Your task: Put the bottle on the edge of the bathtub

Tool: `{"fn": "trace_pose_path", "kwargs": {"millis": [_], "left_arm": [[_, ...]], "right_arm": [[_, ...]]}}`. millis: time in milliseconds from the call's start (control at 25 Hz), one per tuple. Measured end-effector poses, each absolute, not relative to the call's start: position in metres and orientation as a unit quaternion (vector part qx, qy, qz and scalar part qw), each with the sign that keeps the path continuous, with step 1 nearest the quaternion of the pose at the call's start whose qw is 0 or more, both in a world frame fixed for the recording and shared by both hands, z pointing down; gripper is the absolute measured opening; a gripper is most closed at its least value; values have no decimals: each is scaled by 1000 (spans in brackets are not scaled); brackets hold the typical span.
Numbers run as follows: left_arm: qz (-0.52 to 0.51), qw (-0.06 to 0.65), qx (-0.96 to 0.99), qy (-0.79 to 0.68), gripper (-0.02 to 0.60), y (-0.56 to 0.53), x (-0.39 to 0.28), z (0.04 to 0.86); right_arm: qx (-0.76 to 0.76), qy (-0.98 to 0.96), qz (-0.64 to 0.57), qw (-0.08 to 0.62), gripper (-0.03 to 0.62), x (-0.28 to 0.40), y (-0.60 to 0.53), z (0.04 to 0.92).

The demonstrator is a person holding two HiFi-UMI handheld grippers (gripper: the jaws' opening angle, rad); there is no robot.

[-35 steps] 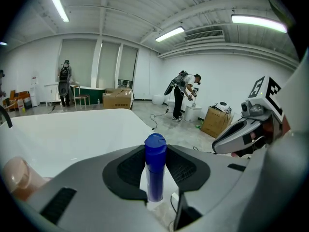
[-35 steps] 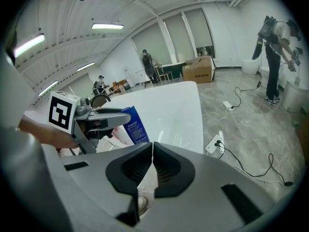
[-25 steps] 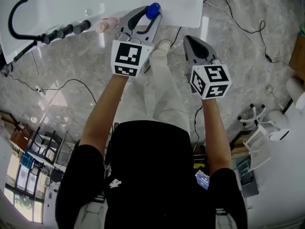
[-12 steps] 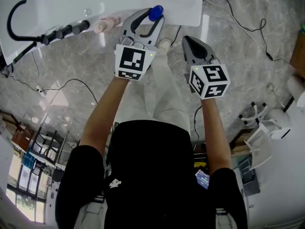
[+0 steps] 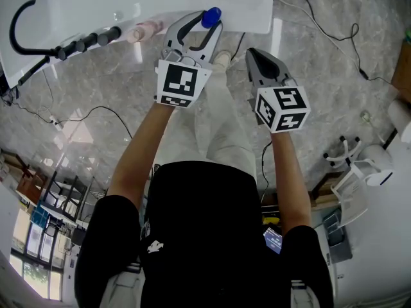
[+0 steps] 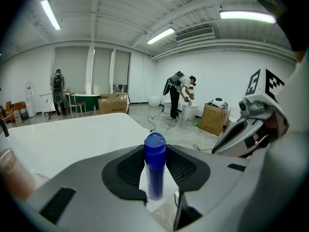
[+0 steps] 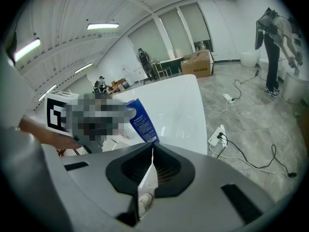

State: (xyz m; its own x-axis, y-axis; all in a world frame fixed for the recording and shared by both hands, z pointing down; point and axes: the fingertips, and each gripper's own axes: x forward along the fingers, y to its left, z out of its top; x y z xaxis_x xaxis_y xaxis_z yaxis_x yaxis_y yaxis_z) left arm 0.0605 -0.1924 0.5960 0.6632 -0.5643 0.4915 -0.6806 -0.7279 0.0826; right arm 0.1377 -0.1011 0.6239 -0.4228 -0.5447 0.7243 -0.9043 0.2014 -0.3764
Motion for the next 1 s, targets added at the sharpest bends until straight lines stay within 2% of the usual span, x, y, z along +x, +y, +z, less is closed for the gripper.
{"fn": "trace_pose_path", "kwargs": {"millis": [1000], "left_arm": [[247, 123, 902, -333, 147, -184, 58, 603]], "right_arm": [[492, -737, 409, 218, 25, 136, -93, 627]]}}
